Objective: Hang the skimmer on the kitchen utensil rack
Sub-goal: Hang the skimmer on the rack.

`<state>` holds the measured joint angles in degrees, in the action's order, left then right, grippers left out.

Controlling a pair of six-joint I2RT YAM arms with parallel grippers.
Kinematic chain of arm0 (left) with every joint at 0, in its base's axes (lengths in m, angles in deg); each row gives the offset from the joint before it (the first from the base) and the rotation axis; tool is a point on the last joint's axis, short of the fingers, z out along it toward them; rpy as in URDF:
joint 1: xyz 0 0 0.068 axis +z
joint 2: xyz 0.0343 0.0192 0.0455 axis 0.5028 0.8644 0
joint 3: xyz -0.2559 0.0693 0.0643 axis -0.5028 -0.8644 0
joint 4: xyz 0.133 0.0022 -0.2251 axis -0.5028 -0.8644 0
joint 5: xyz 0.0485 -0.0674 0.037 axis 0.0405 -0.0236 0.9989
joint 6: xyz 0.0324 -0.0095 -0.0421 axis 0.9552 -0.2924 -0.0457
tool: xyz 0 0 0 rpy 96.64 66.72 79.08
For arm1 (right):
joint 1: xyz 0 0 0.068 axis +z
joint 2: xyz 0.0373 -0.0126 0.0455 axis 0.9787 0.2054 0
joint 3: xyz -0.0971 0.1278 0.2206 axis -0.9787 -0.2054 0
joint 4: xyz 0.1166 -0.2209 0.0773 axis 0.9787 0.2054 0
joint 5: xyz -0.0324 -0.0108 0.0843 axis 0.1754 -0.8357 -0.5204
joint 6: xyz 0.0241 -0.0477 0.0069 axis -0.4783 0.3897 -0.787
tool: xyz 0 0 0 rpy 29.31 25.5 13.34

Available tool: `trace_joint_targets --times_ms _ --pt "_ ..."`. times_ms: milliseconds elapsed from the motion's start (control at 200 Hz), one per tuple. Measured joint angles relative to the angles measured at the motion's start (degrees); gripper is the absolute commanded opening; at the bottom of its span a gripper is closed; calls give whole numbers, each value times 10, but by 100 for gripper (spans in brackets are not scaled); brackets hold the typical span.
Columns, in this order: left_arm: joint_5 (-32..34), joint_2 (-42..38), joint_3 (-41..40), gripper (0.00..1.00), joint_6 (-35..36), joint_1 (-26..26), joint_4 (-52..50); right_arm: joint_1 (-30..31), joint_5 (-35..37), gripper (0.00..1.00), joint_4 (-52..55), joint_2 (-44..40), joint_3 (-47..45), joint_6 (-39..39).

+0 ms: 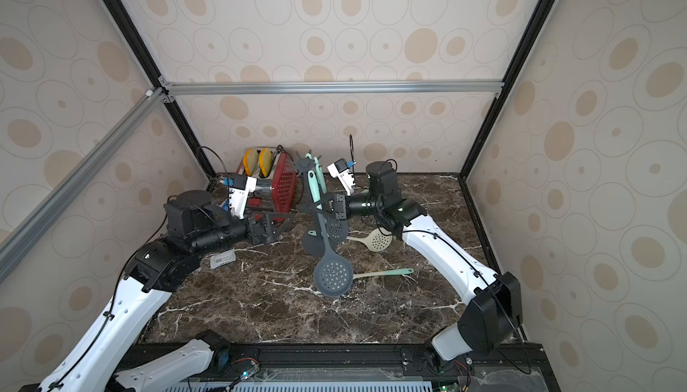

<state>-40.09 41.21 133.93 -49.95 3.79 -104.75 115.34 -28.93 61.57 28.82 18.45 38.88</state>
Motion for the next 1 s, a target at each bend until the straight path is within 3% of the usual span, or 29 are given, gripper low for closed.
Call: trace_joint_targets --times_ms 275,451,721,801,997 --pt "8 -5 -10 99 6 0 0 0 14 31 50 21 6 42" --pt "21 -16 -25 98 18 0 1 0 38 33 85 27 22 68" --pt "37 -17 -56 83 51 0 48 0 100 51 111 -6 23 114" --pt "37 -20 -81 80 66 0 90 0 132 48 108 -49 5 135" --pt "25 0 -99 67 92 0 164 0 176 16 75 -130 -5 176"
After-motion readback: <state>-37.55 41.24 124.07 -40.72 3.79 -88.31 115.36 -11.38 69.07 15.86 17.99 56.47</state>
